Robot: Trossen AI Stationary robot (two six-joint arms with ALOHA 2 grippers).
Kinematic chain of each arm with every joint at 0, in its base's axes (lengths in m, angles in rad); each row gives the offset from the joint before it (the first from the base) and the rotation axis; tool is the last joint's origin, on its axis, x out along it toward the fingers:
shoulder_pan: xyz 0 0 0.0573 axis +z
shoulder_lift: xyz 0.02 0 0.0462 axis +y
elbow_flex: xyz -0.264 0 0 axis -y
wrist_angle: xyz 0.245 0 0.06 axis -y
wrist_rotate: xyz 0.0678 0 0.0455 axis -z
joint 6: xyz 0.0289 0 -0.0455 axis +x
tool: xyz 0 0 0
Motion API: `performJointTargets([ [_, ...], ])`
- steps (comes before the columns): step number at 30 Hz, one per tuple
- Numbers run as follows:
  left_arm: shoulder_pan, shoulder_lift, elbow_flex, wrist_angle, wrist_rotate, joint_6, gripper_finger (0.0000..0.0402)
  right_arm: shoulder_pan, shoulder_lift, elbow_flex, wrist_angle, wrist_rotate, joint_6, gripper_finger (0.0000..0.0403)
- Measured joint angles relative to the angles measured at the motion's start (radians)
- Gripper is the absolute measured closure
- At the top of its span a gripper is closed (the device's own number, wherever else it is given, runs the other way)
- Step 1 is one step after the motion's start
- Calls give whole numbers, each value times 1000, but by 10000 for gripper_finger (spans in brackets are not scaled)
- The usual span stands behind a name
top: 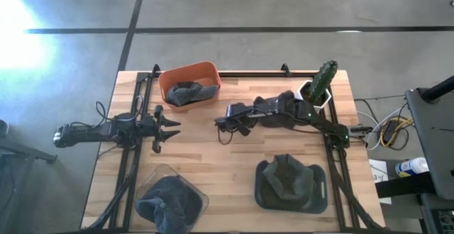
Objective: Pick & Place hat
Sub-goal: Put the black cap into the orange bin
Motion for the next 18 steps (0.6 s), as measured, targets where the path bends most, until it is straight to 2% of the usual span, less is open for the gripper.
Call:
performJointTargets([
  [5, 0, 0, 0, 0, 0, 0, 262, 12, -33, -16, 1, 120, -93, 225],
  [10, 0, 0, 0, 0, 0, 0, 262, 3, -83, -61, 1, 139, -124, 225],
  [12, 0, 0, 0, 0, 0, 0, 262, -1, -119, -89, 1, 101, -117, 225],
  [14, 0, 0, 0, 0, 0, 0, 262, -7, -159, -124, 1, 19, -83, 225],
  [18, 0, 0, 0, 0, 0, 0, 262, -17, -243, -227, 0, -116, 60, 225],
])
